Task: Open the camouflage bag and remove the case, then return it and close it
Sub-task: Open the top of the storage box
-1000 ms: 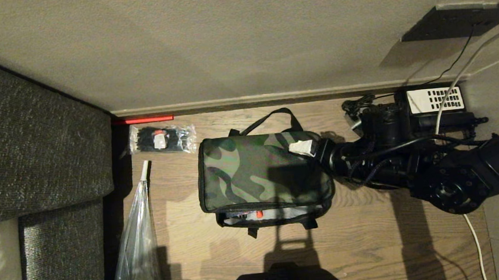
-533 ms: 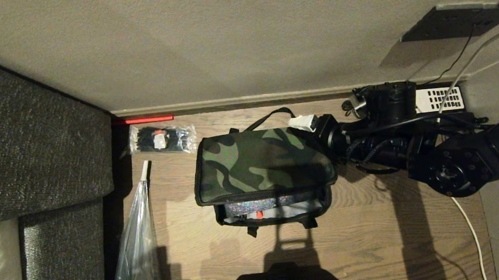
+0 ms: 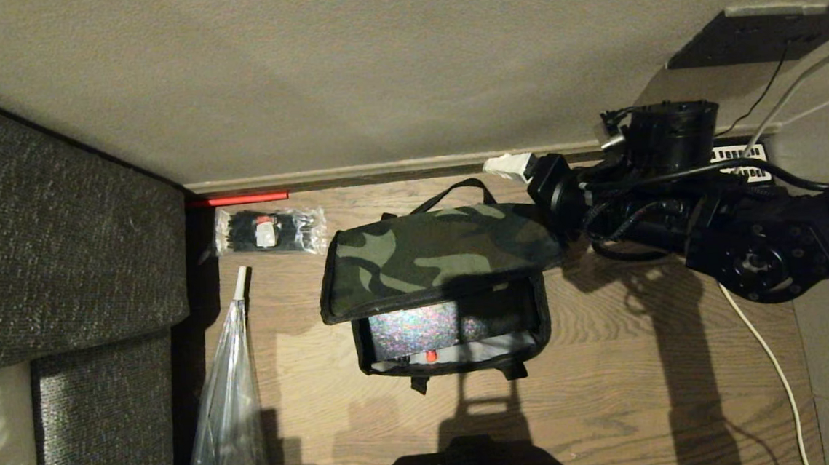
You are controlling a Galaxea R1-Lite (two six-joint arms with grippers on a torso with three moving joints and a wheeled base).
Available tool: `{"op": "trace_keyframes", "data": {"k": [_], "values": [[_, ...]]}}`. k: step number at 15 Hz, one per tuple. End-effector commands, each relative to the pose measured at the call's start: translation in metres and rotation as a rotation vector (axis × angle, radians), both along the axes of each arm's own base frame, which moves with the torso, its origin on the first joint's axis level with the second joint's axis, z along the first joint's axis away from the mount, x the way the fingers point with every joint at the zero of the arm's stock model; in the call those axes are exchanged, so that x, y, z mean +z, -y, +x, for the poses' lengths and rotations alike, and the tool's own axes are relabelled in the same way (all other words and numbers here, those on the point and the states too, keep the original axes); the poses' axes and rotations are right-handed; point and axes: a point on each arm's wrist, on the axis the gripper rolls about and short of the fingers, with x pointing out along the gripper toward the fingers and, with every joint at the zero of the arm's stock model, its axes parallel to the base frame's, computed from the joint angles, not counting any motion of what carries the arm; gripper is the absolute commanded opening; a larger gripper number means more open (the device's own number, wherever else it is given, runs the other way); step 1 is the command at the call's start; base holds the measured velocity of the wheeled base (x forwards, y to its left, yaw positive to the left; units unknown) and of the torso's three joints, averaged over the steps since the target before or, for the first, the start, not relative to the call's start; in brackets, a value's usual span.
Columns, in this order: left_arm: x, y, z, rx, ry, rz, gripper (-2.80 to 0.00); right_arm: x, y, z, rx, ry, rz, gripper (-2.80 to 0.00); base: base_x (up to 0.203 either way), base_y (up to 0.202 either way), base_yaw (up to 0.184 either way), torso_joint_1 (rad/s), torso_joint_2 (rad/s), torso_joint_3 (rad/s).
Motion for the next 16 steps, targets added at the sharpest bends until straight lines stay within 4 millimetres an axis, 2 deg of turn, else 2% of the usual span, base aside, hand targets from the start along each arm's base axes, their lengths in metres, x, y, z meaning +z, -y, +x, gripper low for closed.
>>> {"op": "trace_keyframes", "data": {"k": [1, 10, 13, 16], "values": [[-0.001, 0.000, 0.000, 0.001, -0.001, -0.001, -2.80, 0.012, 0.004, -0.001, -0.004, 0.046, 0.025, 0.00, 0.000, 0.000, 0.000, 0.000, 0.00, 0.000], [-0.001, 0.000, 0.000, 0.001, -0.001, -0.001, -2.80, 0.047, 0.008, -0.005, 0.040, 0.239, 0.118, 0.00, 0.000, 0.000, 0.000, 0.000, 0.00, 0.000], [-0.001, 0.000, 0.000, 0.001, -0.001, -0.001, -2.80, 0.046, 0.012, -0.006, 0.043, 0.247, 0.115, 0.00, 0.000, 0.000, 0.000, 0.000, 0.00, 0.000], [-0.001, 0.000, 0.000, 0.001, -0.001, -0.001, -2.80, 0.031, 0.015, -0.006, 0.035, 0.210, 0.066, 0.00, 0.000, 0.000, 0.000, 0.000, 0.00, 0.000]]}}
